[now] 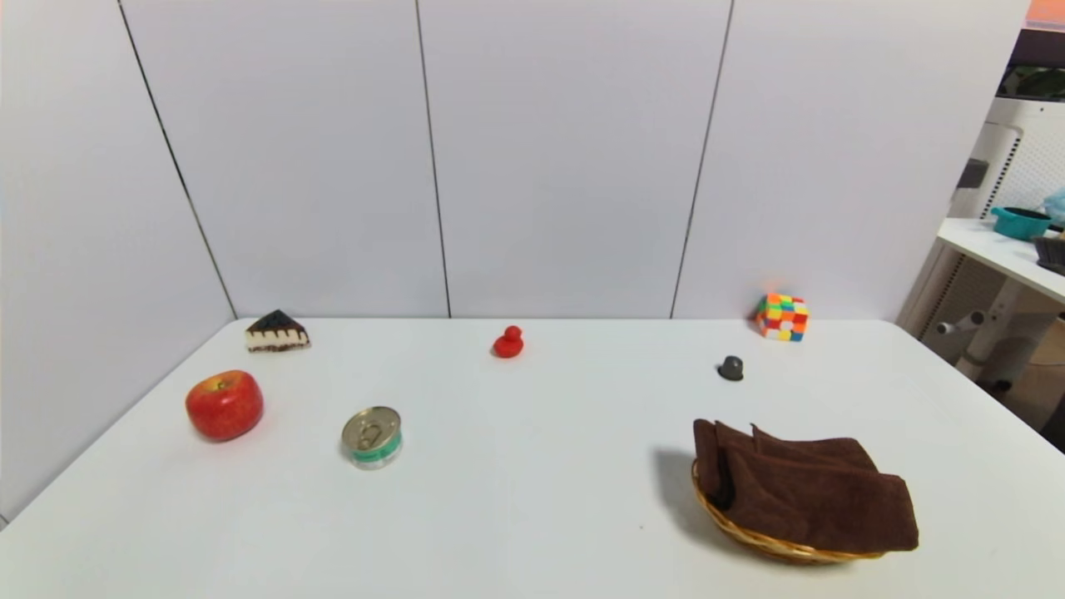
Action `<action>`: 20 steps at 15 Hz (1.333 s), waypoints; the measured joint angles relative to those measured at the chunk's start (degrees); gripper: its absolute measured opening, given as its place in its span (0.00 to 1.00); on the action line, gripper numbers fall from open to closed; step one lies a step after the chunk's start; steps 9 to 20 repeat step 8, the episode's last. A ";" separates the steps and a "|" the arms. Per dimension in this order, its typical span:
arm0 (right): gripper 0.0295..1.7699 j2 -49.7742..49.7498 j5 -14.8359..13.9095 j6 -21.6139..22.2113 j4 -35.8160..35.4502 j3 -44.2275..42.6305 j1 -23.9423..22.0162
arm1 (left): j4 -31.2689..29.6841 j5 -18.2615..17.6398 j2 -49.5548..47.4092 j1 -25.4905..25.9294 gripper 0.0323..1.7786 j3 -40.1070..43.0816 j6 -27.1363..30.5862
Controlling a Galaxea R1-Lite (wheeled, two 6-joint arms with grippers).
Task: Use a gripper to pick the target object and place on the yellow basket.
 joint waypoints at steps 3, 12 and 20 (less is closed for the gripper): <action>0.96 -1.07 0.18 -0.04 0.13 0.00 -0.02 | 0.00 0.00 0.00 0.00 0.95 0.00 0.00; 0.96 -1.37 -0.01 1.67 -0.06 0.02 -0.05 | 0.00 -0.02 0.00 0.00 0.95 0.00 0.00; 0.96 -1.37 -0.01 1.67 -0.06 0.02 -0.05 | 0.00 -0.02 0.00 0.00 0.95 0.00 0.00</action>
